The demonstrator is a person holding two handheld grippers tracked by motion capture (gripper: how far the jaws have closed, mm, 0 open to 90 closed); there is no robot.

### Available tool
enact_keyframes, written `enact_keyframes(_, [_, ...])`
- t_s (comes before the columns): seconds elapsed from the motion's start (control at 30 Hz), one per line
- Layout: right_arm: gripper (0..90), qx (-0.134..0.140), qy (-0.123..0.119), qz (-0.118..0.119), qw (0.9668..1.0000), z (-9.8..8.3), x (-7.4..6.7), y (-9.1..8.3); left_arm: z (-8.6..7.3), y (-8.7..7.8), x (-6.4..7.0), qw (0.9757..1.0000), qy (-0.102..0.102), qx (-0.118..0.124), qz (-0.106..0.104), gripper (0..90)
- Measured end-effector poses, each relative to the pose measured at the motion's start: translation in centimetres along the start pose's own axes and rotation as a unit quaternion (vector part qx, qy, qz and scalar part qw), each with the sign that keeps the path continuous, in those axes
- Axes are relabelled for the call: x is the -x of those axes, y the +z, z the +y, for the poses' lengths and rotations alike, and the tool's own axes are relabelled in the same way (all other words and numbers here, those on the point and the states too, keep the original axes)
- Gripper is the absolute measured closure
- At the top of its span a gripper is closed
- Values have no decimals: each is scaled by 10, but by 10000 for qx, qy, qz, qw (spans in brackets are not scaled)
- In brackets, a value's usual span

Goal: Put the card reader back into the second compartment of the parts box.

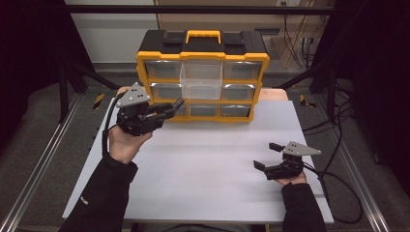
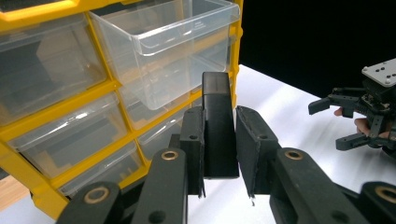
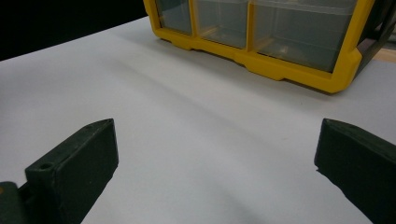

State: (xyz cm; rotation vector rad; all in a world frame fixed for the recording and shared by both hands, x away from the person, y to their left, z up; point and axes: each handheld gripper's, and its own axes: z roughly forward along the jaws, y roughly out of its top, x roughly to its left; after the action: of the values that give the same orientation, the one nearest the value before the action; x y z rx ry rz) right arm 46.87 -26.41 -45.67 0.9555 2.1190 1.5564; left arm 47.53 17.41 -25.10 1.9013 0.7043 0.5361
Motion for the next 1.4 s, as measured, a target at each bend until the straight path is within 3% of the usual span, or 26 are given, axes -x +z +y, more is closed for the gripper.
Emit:
enact_keyframes(0.5, [1,-12,4,1,10000,0,0,0,15,-1,-2,10000,48,71,35,722])
enact_keyframes(1.4, [1,1,16,12,10000,0,0,-1,37,15,-13,9998,16,71,166,722])
